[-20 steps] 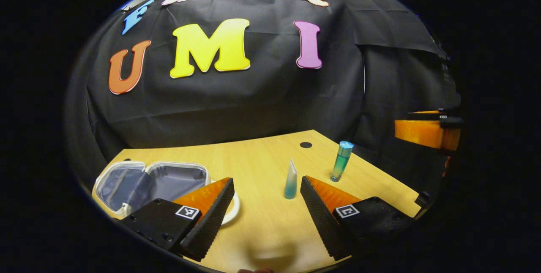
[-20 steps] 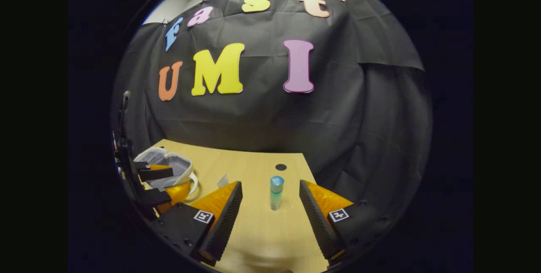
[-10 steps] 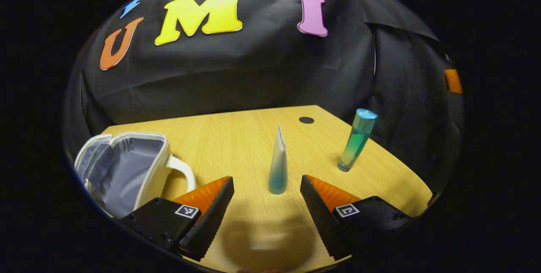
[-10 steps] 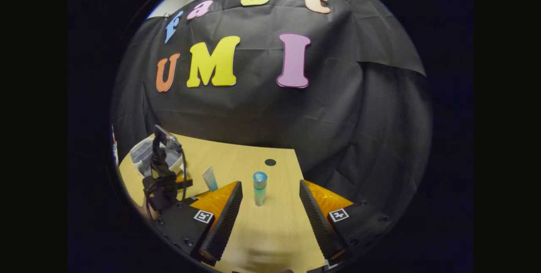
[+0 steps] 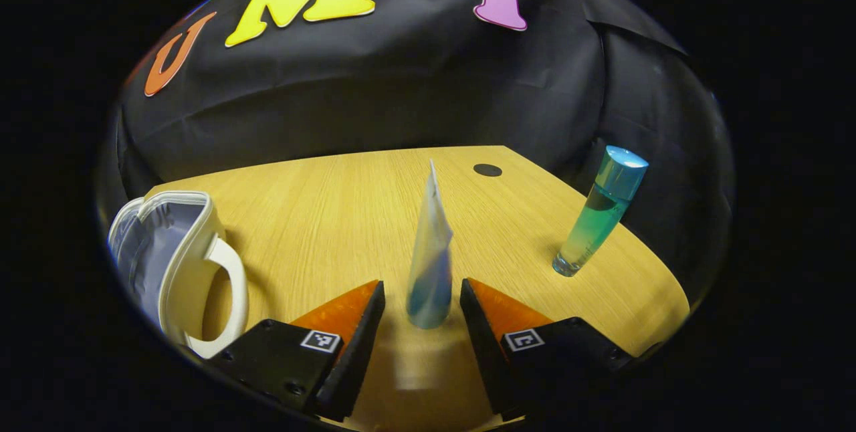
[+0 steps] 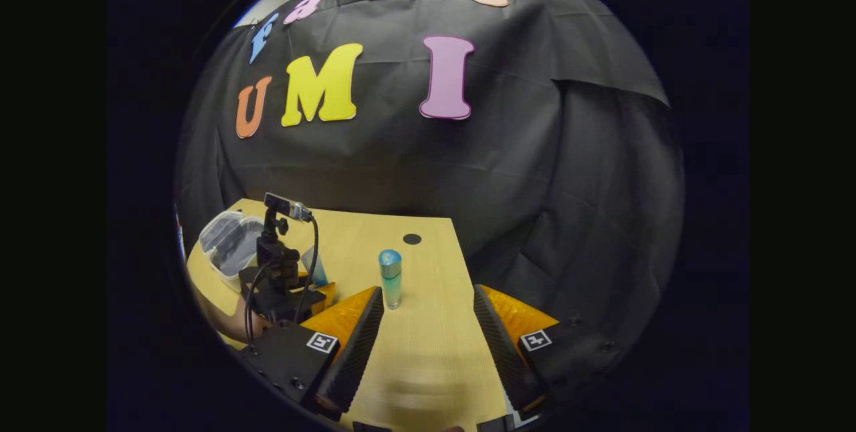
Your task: First open the suitcase, pack the skin care products into it, and then close the suitcase.
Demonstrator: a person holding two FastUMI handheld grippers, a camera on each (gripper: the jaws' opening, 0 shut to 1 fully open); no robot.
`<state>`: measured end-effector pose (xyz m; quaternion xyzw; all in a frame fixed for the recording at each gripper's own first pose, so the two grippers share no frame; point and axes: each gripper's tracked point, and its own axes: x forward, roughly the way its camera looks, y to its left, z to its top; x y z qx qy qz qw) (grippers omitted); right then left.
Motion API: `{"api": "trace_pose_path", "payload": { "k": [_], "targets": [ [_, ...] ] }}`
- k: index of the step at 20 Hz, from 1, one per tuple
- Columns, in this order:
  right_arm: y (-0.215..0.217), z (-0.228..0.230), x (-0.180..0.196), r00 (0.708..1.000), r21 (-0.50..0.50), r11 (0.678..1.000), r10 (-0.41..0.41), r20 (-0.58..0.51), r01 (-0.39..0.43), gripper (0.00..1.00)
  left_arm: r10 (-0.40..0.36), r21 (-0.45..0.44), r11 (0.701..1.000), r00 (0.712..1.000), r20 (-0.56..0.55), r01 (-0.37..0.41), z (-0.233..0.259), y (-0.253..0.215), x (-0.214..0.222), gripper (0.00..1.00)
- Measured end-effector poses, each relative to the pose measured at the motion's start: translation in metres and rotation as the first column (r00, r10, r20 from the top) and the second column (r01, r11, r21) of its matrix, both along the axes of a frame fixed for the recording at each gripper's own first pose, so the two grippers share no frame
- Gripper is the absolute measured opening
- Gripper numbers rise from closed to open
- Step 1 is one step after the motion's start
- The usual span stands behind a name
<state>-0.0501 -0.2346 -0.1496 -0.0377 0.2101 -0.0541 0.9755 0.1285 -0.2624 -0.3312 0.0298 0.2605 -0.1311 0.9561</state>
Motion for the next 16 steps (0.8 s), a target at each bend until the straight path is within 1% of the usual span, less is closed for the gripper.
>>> {"api": "trace_pose_path", "payload": {
  "k": [1, 2, 3, 4, 5, 6, 7, 10, 12, 13, 14, 15, 16],
  "targets": [
    [-0.001, -0.002, 0.002, 1.000, 0.004, 1.000, 0.000, -0.001, 0.000, 0.80, -0.006, -0.003, 1.000, 1.000, -0.011, 0.006, -0.003, -0.002, -0.001, 0.66],
    [0.000, -0.006, 0.005, 1.000, 0.005, 1.000, 0.005, -0.001, -0.005, 0.80, -0.008, -0.004, 1.000, 1.000, -0.016, 0.008, -0.004, -0.003, -0.001, 0.69],
    [0.002, -0.010, 0.009, 1.000, 0.006, 1.000, 0.016, -0.002, -0.016, 0.80, -0.007, -0.003, 1.000, 1.000, -0.021, 0.007, -0.005, -0.002, 0.000, 0.58],
    [0.006, -0.017, 0.013, 0.999, 0.010, 0.999, 0.033, -0.003, -0.033, 0.80, -0.014, 0.000, 1.000, 1.000, -0.023, 0.014, -0.004, -0.002, 0.000, 0.43],
    [0.012, -0.024, 0.019, 0.998, 0.018, 0.998, 0.054, -0.006, -0.054, 0.80, -0.022, 0.002, 1.000, 0.999, -0.031, 0.022, -0.004, -0.002, -0.002, 0.48],
    [0.016, -0.035, 0.027, 0.997, 0.023, 0.997, 0.073, -0.012, -0.073, 0.80, -0.028, 0.001, 1.000, 0.999, -0.036, 0.028, 0.000, 0.000, -0.005, 0.41],
    [0.021, -0.048, 0.036, 0.996, 0.034, 0.995, 0.090, -0.020, -0.089, 0.80, -0.035, -0.007, 0.999, 0.999, -0.032, 0.034, 0.007, 0.002, -0.008, 0.40],
    [0.036, -0.091, 0.069, 0.990, 0.040, 0.992, 0.125, -0.061, -0.123, 0.80, -0.037, -0.020, 0.999, 0.999, -0.007, 0.037, 0.041, 0.014, -0.020, 0.40],
    [0.051, -0.117, 0.087, 0.982, 0.060, 0.985, 0.166, -0.087, -0.161, 0.80, -0.026, -0.025, 0.999, 1.000, 0.010, 0.026, 0.062, 0.024, -0.030, 0.40],
    [0.053, -0.126, 0.095, 0.981, 0.077, 0.984, 0.167, -0.099, -0.159, 0.80, -0.019, -0.027, 0.999, 1.000, 0.023, 0.020, 0.074, 0.028, -0.035, 0.44],
    [0.054, -0.134, 0.099, 0.981, 0.102, 0.984, 0.157, -0.110, -0.146, 0.81, -0.013, -0.029, 0.999, 0.999, 0.035, 0.014, 0.085, 0.034, -0.040, 0.40],
    [0.055, -0.142, 0.104, 0.982, 0.121, 0.984, 0.142, -0.125, -0.127, 0.81, -0.007, -0.027, 1.000, 0.999, 0.044, 0.008, 0.094, 0.037, -0.045, 0.44],
    [0.053, -0.151, 0.109, 0.982, 0.131, 0.985, 0.128, -0.141, -0.110, 0.80, -0.001, -0.027, 1.000, 0.999, 0.052, 0.003, 0.101, 0.041, -0.048, 0.40]
  ]
}}
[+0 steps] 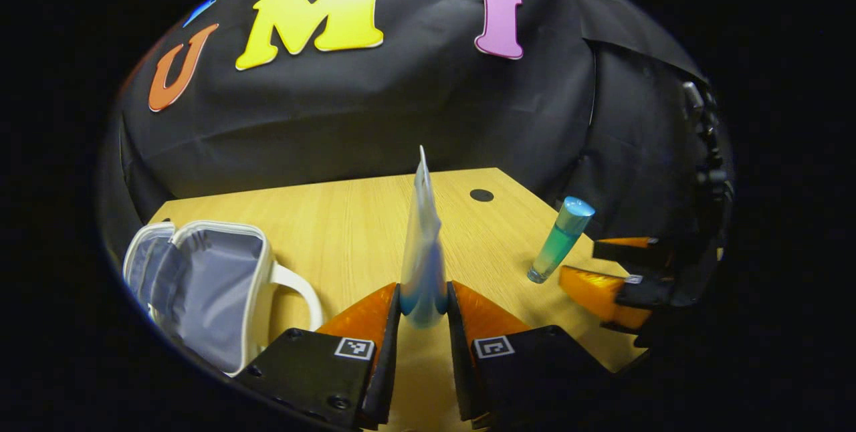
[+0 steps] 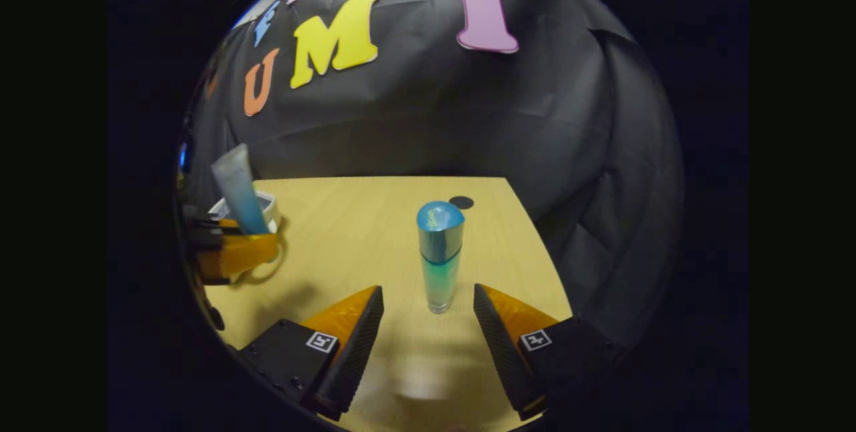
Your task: First open the suitcase, pack the skin care products into it, and then close the suitcase.
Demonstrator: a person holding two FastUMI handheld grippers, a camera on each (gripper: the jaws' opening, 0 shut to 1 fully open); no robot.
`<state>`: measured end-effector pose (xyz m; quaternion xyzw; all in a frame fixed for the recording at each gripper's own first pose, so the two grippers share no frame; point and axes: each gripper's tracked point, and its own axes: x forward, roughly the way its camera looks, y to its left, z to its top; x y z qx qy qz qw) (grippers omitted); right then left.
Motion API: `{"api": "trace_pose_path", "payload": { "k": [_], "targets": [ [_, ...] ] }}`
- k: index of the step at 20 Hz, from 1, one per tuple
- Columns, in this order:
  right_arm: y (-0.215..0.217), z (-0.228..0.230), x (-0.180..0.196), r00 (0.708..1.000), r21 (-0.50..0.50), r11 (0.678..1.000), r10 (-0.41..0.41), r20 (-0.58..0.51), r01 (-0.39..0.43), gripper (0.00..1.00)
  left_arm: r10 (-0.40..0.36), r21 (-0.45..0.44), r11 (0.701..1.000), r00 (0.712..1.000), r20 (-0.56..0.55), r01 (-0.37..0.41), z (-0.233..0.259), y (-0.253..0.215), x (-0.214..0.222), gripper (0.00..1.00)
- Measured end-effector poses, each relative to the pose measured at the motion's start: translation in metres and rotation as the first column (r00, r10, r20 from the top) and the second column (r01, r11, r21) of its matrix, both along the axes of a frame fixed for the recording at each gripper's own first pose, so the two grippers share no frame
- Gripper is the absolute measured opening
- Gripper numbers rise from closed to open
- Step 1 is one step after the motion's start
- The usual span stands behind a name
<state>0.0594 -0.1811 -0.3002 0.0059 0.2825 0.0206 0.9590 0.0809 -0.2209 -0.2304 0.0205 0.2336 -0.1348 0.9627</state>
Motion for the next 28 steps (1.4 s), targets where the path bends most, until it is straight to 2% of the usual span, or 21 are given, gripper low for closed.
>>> {"api": "trace_pose_path", "payload": {
  "k": [1, 2, 3, 4, 5, 6, 7, 9, 11, 12, 14, 16, 17, 18, 21, 22, 23, 24, 28],
  "targets": [
    [-0.002, -0.005, 0.007, 1.000, -0.001, 1.000, -0.012, -0.005, 0.012, 0.80, 0.005, 0.000, 1.000, 1.000, 0.009, -0.005, 0.006, 0.004, -0.005, 0.40],
    [-0.004, -0.009, 0.014, 1.000, -0.009, 1.000, -0.020, -0.003, 0.019, 0.80, 0.009, 0.000, 1.000, 1.000, 0.014, -0.009, 0.012, 0.008, -0.009, 0.45],
    [-0.005, -0.011, 0.020, 1.000, -0.018, 0.999, -0.027, -0.001, 0.027, 0.81, 0.015, -0.002, 1.000, 1.000, 0.018, -0.015, 0.018, 0.012, -0.014, 0.40],
    [-0.005, -0.013, 0.024, 1.000, -0.018, 0.999, -0.028, 0.002, 0.028, 0.80, 0.023, -0.005, 1.000, 0.999, 0.023, -0.023, 0.022, 0.016, -0.018, 0.40],
    [-0.004, -0.016, 0.028, 1.000, -0.020, 0.999, -0.030, -0.003, 0.030, 0.80, 0.035, -0.006, 0.999, 0.999, 0.027, -0.034, 0.026, 0.021, -0.021, 0.45],
    [-0.002, -0.023, 0.029, 1.000, -0.013, 1.000, -0.024, -0.014, 0.024, 0.80, 0.045, 0.001, 0.999, 0.998, 0.033, -0.045, 0.028, 0.025, -0.023, 0.40],
    [0.000, -0.029, 0.030, 0.999, -0.008, 1.000, -0.024, -0.029, 0.024, 0.80, 0.058, 0.012, 0.998, 0.998, 0.040, -0.059, 0.031, 0.031, -0.025, 0.40],
    [0.006, -0.037, 0.030, 0.998, -0.007, 1.000, -0.020, -0.055, 0.019, 0.71, 0.068, 0.014, 0.998, 0.997, 0.046, -0.069, 0.036, 0.035, -0.028, 0.40],
    [0.008, -0.042, 0.031, 0.997, -0.012, 1.000, -0.026, -0.074, 0.025, 0.71, 0.076, 0.006, 0.997, 0.995, 0.062, -0.077, 0.043, 0.038, -0.032, 0.40],
    [0.006, -0.041, 0.034, 0.997, -0.011, 0.999, -0.036, -0.067, 0.035, 0.67, 0.080, 0.012, 0.997, 0.995, 0.064, -0.081, 0.044, 0.041, -0.034, 0.40],
    [0.004, -0.043, 0.037, 0.997, -0.004, 0.999, -0.045, -0.064, 0.045, 0.51, 0.092, 0.009, 0.996, 0.994, 0.065, -0.093, 0.048, 0.045, -0.039, 0.40],
    [0.002, -0.044, 0.038, 0.996, -0.011, 0.998, -0.055, -0.064, 0.055, 0.53, 0.105, -0.001, 0.994, 0.993, 0.053, -0.105, 0.048, 0.050, -0.042, 0.40],
    [0.002, -0.043, 0.041, 0.996, -0.012, 0.998, -0.062, -0.069, 0.061, 0.44, 0.110, -0.002, 0.994, 0.993, 0.049, -0.110, 0.049, 0.053, -0.043, 0.36],
    [0.001, -0.045, 0.040, 0.995, -0.018, 0.998, -0.064, -0.072, 0.063, 0.35, 0.111, -0.002, 0.994, 0.993, 0.048, -0.111, 0.051, 0.056, -0.044, 0.40],
    [0.003, -0.044, 0.034, 0.993, 0.002, 0.997, -0.075, -0.090, 0.076, 0.34, 0.113, -0.004, 0.994, 0.992, 0.056, -0.113, 0.057, 0.067, -0.042, 0.40],
    [0.003, -0.042, 0.033, 0.993, 0.008, 0.997, -0.080, -0.091, 0.081, 0.30, 0.112, -0.004, 0.994, 0.992, 0.056, -0.112, 0.058, 0.070, -0.040, 0.36],
    [0.003, -0.036, 0.030, 0.993, 0.012, 0.996, -0.084, -0.088, 0.085, 0.32, 0.110, -0.004, 0.994, 0.992, 0.055, -0.110, 0.059, 0.075, -0.039, 0.40],
    [0.003, -0.028, 0.024, 0.993, 0.019, 0.996, -0.090, -0.077, 0.092, 0.29, 0.107, -0.004, 0.994, 0.993, 0.059, -0.107, 0.061, 0.079, -0.038, 0.40],
    [0.015, 0.026, 0.004, 0.994, 0.041, 0.994, -0.104, -0.014, 0.104, 0.32, 0.093, -0.036, 0.995, 0.993, 0.074, -0.090, 0.071, 0.093, -0.041, 0.40]
  ]
}}
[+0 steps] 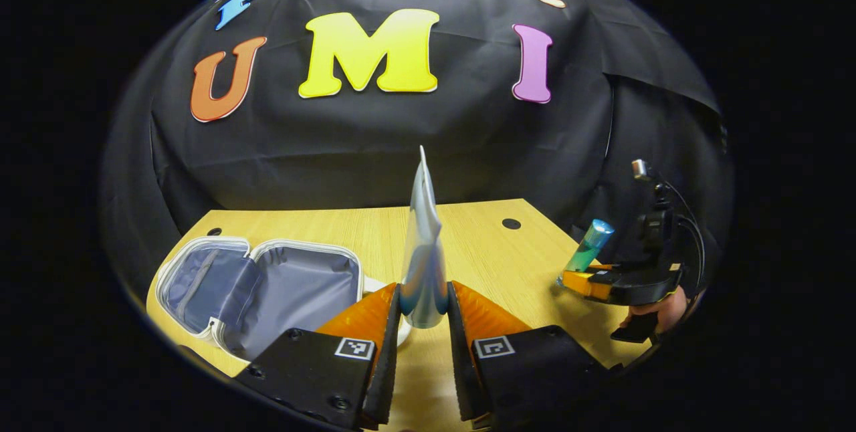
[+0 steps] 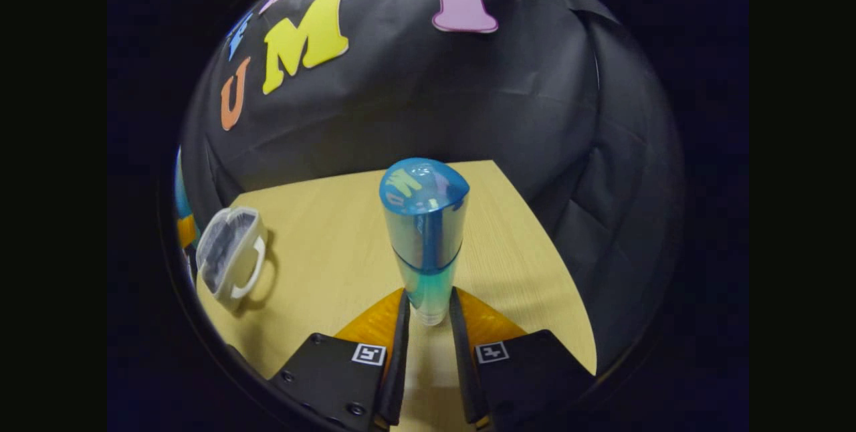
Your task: First open the suitcase, pack the skin care products into it, and then close the suitcase.
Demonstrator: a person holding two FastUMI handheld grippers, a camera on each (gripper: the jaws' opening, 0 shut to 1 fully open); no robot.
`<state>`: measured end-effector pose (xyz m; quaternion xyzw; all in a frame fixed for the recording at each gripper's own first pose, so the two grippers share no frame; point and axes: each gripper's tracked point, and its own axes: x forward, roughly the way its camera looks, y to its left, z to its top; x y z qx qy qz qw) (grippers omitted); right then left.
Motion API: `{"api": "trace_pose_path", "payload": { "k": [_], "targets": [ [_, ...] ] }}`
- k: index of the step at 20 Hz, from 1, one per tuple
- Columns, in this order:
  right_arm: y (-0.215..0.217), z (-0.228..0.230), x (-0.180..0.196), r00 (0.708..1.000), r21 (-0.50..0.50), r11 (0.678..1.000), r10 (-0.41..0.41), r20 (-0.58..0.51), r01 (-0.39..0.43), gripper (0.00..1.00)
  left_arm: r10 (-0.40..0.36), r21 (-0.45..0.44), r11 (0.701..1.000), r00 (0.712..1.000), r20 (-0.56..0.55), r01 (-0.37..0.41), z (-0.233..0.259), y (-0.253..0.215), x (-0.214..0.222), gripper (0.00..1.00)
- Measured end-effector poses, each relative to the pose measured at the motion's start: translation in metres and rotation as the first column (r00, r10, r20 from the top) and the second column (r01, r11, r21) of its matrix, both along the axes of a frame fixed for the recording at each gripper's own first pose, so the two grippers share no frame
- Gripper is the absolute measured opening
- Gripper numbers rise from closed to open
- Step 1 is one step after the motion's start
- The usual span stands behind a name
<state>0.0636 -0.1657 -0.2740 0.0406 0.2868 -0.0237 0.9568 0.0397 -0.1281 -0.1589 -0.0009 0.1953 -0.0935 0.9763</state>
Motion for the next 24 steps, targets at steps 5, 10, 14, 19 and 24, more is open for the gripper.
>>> {"api": "trace_pose_path", "payload": {
  "k": [5, 10, 14, 19, 24],
  "targets": [
    [0.039, 0.052, -0.023, 0.997, 0.003, 1.000, 0.001, 0.072, -0.001, 0.32, -0.012, -0.051, 0.999, 1.000, -0.017, 0.011, -0.002, 0.032, -0.008, 0.40],
    [0.084, 0.090, -0.053, 0.991, -0.009, 0.999, 0.039, 0.127, -0.038, 0.32, 0.026, -0.041, 0.999, 0.998, -0.059, -0.028, -0.022, 0.095, -0.006, 0.45],
    [0.121, 0.103, -0.074, 0.987, -0.006, 0.994, 0.105, 0.119, -0.105, 0.32, 0.031, -0.029, 0.999, 0.993, -0.110, -0.034, -0.044, 0.146, -0.004, 0.40],
    [0.166, 0.112, -0.088, 0.979, 0.016, 0.985, 0.171, 0.110, -0.174, 0.31, 0.055, -0.032, 0.997, 0.968, -0.246, -0.065, -0.087, 0.196, -0.008, 0.40],
    [0.211, 0.084, -0.076, 0.967, 0.010, 0.971, 0.239, 0.084, -0.240, 0.31, 0.050, 0.004, 0.999, 0.953, -0.298, -0.051, -0.107, 0.211, -0.005, 0.40]
  ]
}}
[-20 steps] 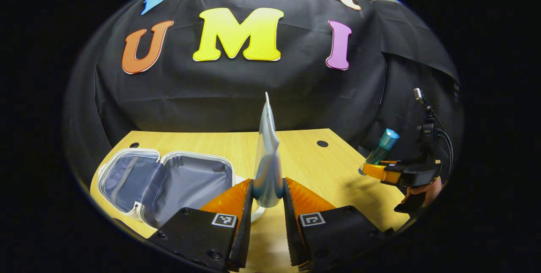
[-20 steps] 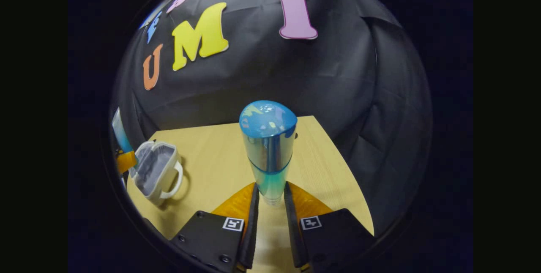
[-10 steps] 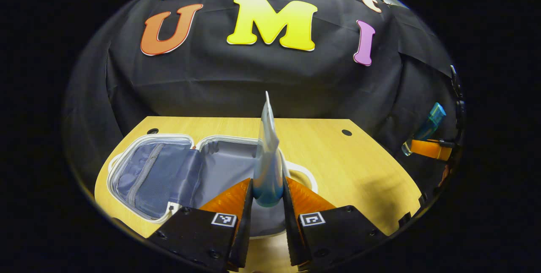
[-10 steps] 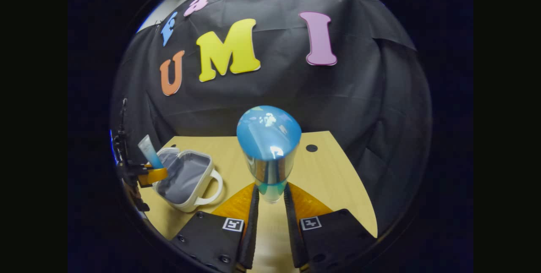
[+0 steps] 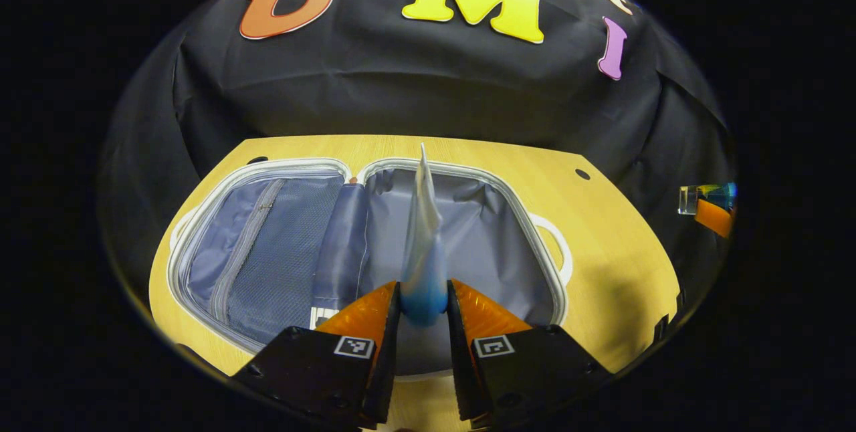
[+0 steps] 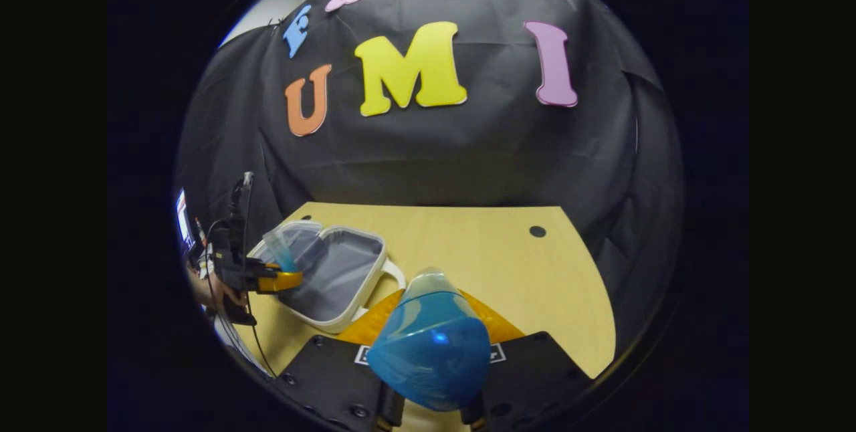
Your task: First open the suitcase, pack the skin care products into it, and then close the suitcase.
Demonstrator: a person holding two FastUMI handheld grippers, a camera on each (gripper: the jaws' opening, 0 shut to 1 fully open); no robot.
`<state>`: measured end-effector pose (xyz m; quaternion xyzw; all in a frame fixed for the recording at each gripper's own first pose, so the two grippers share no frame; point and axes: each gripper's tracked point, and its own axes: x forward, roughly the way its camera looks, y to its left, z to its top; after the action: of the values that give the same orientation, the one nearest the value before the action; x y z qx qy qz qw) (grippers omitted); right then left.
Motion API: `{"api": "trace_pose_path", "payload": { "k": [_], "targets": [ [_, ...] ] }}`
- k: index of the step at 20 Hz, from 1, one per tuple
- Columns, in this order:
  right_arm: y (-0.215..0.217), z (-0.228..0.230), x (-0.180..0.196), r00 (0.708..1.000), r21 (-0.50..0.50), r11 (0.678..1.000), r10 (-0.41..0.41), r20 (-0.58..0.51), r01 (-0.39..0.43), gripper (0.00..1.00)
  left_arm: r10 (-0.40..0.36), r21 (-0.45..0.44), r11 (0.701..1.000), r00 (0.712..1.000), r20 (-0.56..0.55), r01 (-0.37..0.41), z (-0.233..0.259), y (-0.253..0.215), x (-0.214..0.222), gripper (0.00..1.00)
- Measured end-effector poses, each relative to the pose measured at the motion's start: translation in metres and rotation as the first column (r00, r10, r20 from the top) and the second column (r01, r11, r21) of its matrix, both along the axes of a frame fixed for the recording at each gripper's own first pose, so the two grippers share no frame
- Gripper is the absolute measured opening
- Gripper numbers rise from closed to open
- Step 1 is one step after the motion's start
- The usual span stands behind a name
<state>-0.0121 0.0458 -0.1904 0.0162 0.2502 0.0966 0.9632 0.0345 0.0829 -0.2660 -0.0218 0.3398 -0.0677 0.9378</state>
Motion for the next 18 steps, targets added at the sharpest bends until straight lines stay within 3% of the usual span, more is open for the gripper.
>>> {"api": "trace_pose_path", "payload": {
  "k": [3, 4, 6, 10, 16, 17, 18],
  "targets": [
    [0.020, -0.008, 0.006, 0.999, 0.010, 0.999, 0.045, -0.027, -0.044, 0.31, 0.007, 0.038, 0.999, 0.994, -0.113, -0.003, -0.024, 0.015, -0.009, 0.45],
    [0.025, -0.009, 0.007, 0.998, 0.005, 0.998, 0.061, -0.032, -0.061, 0.31, 0.010, 0.047, 0.999, 0.986, -0.167, -0.002, -0.032, 0.019, -0.015, 0.40],
    [0.035, -0.009, 0.008, 0.995, 0.000, 0.996, 0.088, -0.036, -0.088, 0.30, -0.015, 0.077, 0.996, 0.976, -0.218, 0.032, -0.036, 0.018, -0.013, 0.40],
    [0.051, -0.004, 0.012, 0.991, 0.008, 0.992, 0.126, -0.041, -0.125, 0.30, -0.022, 0.154, 0.985, 0.932, -0.362, 0.083, -0.056, 0.013, -0.011, 0.40],
    [0.066, 0.003, 0.008, 0.983, 0.008, 0.984, 0.179, -0.040, -0.179, 0.30, 0.009, 0.181, 0.980, 0.893, -0.450, 0.081, -0.069, 0.009, -0.007, 0.40],
    [0.069, 0.001, 0.007, 0.981, 0.009, 0.982, 0.189, -0.045, -0.189, 0.30, 0.012, 0.182, 0.980, 0.893, -0.451, 0.079, -0.069, 0.009, -0.006, 0.41],
    [0.072, -0.001, 0.007, 0.979, 0.010, 0.980, 0.198, -0.050, -0.197, 0.30, 0.019, 0.188, 0.979, 0.894, -0.447, 0.073, -0.069, 0.010, -0.006, 0.48]
  ]
}}
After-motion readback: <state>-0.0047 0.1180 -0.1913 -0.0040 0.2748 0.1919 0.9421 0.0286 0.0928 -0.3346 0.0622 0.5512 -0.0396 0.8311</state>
